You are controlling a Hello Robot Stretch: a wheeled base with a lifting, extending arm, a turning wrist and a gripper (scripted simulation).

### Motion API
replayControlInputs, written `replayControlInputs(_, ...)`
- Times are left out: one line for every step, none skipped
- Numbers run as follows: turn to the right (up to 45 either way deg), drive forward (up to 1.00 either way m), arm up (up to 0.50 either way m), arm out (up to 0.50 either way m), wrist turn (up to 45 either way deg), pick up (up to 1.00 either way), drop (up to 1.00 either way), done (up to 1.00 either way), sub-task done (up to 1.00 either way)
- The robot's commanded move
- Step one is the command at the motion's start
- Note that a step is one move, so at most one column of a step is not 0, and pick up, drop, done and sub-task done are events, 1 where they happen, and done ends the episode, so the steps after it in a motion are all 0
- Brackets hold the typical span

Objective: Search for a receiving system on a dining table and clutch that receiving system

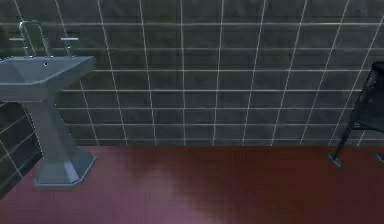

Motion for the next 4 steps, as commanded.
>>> replayControlInputs(45.0,0.00,0.00,0.00,0.0,0.00,0.00,0.00,0.00)
replayControlInputs(39.0,0.00,0.00,0.00,0.0,0.00,0.00,0.00,0.00)
replayControlInputs(0.0,1.00,0.00,0.00,0.0,0.00,0.00,0.00,0.00)
replayControlInputs(0.0,1.00,0.00,0.00,0.0,0.00,0.00,0.00,0.00)
